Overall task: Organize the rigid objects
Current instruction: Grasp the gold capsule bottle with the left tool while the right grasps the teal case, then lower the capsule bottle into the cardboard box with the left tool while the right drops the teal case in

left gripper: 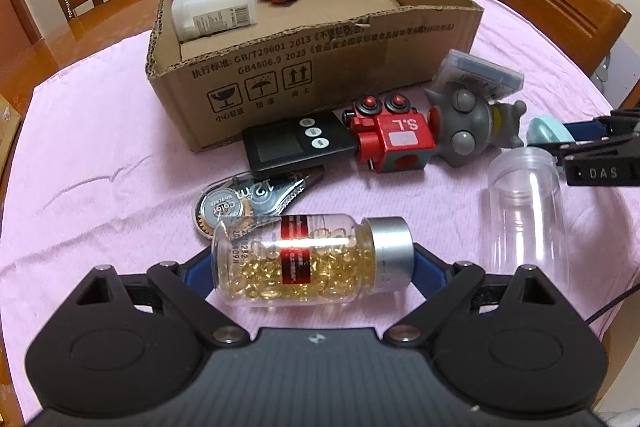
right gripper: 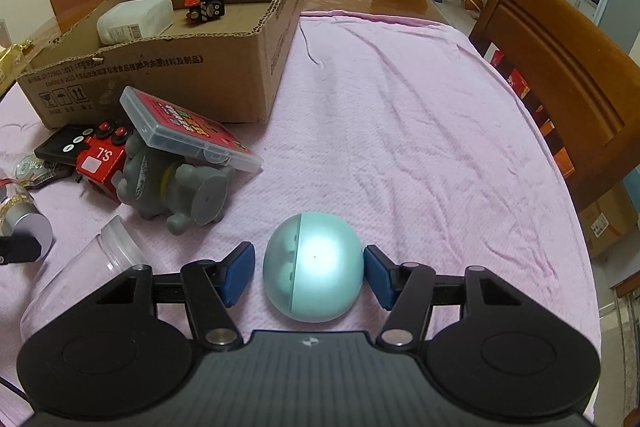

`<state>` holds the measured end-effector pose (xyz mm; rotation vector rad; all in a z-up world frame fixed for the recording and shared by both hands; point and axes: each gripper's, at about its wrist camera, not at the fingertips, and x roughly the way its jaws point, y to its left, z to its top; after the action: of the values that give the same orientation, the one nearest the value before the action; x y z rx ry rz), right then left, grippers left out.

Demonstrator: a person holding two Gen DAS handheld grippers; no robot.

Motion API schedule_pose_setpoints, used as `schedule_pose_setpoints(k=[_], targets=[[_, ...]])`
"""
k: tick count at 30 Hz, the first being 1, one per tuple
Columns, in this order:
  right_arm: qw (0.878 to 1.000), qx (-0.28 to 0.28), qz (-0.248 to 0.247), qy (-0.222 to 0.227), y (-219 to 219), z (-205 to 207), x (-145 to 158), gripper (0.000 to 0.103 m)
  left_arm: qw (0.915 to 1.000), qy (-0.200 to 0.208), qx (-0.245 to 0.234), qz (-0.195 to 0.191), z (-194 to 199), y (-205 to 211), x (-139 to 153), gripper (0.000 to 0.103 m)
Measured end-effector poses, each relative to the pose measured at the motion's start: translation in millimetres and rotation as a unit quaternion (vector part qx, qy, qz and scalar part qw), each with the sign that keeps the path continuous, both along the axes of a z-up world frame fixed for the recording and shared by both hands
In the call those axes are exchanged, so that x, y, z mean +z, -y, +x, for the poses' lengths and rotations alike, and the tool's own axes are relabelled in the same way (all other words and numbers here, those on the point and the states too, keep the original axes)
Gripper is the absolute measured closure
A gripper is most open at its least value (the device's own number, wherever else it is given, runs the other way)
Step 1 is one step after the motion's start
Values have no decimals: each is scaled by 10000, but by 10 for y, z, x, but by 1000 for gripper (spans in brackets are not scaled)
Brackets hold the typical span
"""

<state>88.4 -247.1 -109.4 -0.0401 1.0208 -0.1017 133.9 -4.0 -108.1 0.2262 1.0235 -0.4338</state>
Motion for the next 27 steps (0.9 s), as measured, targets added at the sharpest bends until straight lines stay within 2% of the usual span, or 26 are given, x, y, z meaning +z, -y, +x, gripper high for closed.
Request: schedule_pose_setpoints(k=[7, 12, 20, 27], targets=[[9999, 69, 12, -156, -9, 28, 31, 45, 9996, -215, 80, -152, 58, -46, 9, 11], [9993, 198, 22, -305, 0, 56, 52, 45, 9996, -211, -162, 105, 43, -7, 78, 11], [9966, 693, -104, -436, -9, 18, 234, 45, 9977, -276, -596, 191, 26, -35, 413, 11], [9909, 1244, -136, -487, -34, 0, 558, 45, 9961, -58, -852, 235, 84, -64, 813, 11]])
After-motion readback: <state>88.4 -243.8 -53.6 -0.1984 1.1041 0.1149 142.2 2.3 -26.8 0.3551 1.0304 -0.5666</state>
